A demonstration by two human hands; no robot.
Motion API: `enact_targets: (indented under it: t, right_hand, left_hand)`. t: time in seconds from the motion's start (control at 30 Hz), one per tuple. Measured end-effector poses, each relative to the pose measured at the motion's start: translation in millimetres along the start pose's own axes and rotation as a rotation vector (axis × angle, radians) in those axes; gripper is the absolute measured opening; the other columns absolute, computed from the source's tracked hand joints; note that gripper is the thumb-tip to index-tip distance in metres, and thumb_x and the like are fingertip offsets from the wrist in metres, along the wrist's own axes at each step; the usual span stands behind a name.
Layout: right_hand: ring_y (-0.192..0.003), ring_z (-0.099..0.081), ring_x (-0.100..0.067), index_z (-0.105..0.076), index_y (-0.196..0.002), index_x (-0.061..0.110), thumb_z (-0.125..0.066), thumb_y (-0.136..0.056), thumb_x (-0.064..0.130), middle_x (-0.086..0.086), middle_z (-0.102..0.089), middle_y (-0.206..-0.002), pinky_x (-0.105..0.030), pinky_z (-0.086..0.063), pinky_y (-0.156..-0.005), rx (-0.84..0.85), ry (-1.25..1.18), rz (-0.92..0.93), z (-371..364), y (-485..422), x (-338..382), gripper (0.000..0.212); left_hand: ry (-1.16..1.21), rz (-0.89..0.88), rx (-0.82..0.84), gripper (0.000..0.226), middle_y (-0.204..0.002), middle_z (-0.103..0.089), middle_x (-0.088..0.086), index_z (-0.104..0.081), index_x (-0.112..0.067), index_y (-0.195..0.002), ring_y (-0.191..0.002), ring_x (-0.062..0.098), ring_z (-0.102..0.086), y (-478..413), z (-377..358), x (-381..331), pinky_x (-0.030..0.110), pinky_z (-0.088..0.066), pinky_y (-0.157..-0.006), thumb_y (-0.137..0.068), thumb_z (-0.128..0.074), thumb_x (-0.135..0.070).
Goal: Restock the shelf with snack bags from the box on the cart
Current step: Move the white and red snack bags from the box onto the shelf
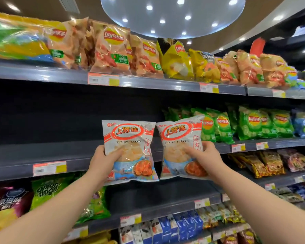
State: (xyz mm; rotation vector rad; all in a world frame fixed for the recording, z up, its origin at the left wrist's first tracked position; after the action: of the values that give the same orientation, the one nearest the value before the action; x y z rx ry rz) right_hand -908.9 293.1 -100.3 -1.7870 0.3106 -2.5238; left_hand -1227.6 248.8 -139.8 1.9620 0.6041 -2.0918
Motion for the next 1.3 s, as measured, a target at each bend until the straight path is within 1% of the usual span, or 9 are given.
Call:
enact_targets:
  t: [0.07,0.23,0.33,0.47,0.6,0.8,0.97,1.13,1.3]
  right_hand:
    - [-0.098,-0.057,-0.018,-0.043,-0.126,0.011,-0.076,-0.075,0.036,-0.002,-0.058,-0.112,-0.029,-0.046,-0.079,-0.016,-0.012,0.007,-13.1,-24.8,2.6,0.065]
    - [-0.101,-0.062,-0.023,-0.049,-0.123,0.01,-0.078,-0.067,0.044,-0.007,-0.063,-0.114,-0.044,-0.051,-0.093,-0.033,-0.072,-0.049,-42.5,-84.2,-3.0,0.071]
    - [-0.1,-0.064,-0.024,-0.05,-0.123,0.01,-0.078,-0.058,0.052,-0.007,-0.064,-0.114,-0.043,-0.053,-0.091,-0.017,-0.11,-0.045,-58.4,-116.0,-0.6,0.082]
    - [-0.098,-0.063,-0.023,-0.052,-0.119,0.009,-0.074,-0.061,0.055,-0.006,-0.062,-0.114,-0.034,-0.052,-0.078,-0.014,-0.135,-0.027,-78.9,-164.6,3.7,0.078]
    - [-0.101,-0.062,-0.023,-0.047,-0.118,0.009,-0.073,-0.071,0.047,-0.005,-0.059,-0.113,-0.037,-0.053,-0.086,0.007,-0.176,-0.009,-98.1,-215.8,2.0,0.066]
    - [-0.103,-0.064,-0.027,-0.048,-0.129,0.008,-0.077,-0.056,0.053,-0.009,-0.063,-0.118,-0.043,-0.051,-0.095,0.046,-0.19,-0.057,-122.5,-284.9,-10.0,0.09]
    - [-0.102,-0.063,-0.023,-0.049,-0.131,0.011,-0.075,-0.075,0.035,-0.004,-0.063,-0.117,-0.038,-0.051,-0.095,0.158,-0.192,-0.006,-144.0,-328.4,-16.8,0.066]
    - [-0.088,-0.063,-0.018,-0.047,-0.132,0.012,-0.07,-0.083,0.024,-0.007,-0.063,-0.115,-0.029,-0.052,-0.079,0.246,-0.315,-0.004,-160.4,-359.4,-25.0,0.056]
    - [-0.08,-0.064,-0.011,-0.056,-0.123,0.007,-0.062,-0.09,0.019,-0.011,-0.065,-0.117,-0.015,-0.053,-0.058,0.313,-0.312,0.049,-175.1,-381.5,-26.0,0.036]
  left_hand:
    - [-0.017,-0.043,-0.003,0.022,-0.108,-0.065,0.004,-0.056,-0.021,-0.102,-0.096,0.022,-0.065,-27.5,3.2,-5.1,0.038,-0.053,-0.082,-0.085,-0.068,-0.028]
    - [-0.043,-0.03,-0.053,0.048,-0.112,-0.066,0.003,-0.053,-0.015,-0.122,-0.096,0.022,-0.066,-80.1,13.9,1.5,0.039,-0.055,-0.081,-0.082,-0.069,-0.038]
    - [-0.051,-0.03,-0.078,0.048,-0.112,-0.066,0.003,-0.053,-0.015,-0.122,-0.096,0.022,-0.066,-102.7,13.8,1.4,0.036,-0.054,-0.077,-0.083,-0.069,-0.038]
    - [-0.014,-0.029,-0.12,0.045,-0.111,-0.067,0.004,-0.053,-0.015,-0.118,-0.097,0.023,-0.067,-130.0,11.3,1.8,0.044,-0.054,-0.088,-0.082,-0.071,-0.036]
    - [-0.02,-0.023,-0.187,0.039,-0.11,-0.066,0.005,-0.053,-0.014,-0.115,-0.094,0.022,-0.066,-157.2,10.0,4.1,0.034,-0.054,-0.074,-0.084,-0.069,-0.031]
    - [0.008,-0.003,-0.224,0.051,-0.112,-0.066,0.01,-0.05,-0.009,-0.127,-0.088,0.024,-0.068,-199.1,3.7,9.7,0.031,-0.053,-0.062,-0.084,-0.07,-0.029]
    - [0.083,0.004,-0.217,0.041,-0.106,-0.066,0.009,-0.047,-0.012,-0.12,-0.086,0.022,-0.068,-225.5,-14.6,15.0,0.031,-0.054,-0.062,-0.086,-0.068,-0.023]
    - [0.042,0.003,-0.217,0.039,-0.109,-0.067,0.008,-0.05,-0.014,-0.12,-0.094,0.027,-0.068,-243.7,-25.6,23.7,0.036,-0.055,-0.075,-0.086,-0.067,-0.025]
    - [0.031,0.001,-0.252,0.035,-0.102,-0.066,0.005,-0.051,-0.017,-0.118,-0.089,0.024,-0.068,-256.1,-26.3,25.1,0.032,-0.054,-0.066,-0.087,-0.066,-0.026]
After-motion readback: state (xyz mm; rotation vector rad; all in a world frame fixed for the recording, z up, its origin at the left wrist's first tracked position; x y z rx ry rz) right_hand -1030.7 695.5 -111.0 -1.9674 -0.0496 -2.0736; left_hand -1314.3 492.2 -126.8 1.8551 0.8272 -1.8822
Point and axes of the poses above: each hand's wrist, its own y-axis away from the middle knuckle, its own z-axis out of the back of the hand, x = y × z, the point moved 7 cm from there along -y, towards the middle knuckle
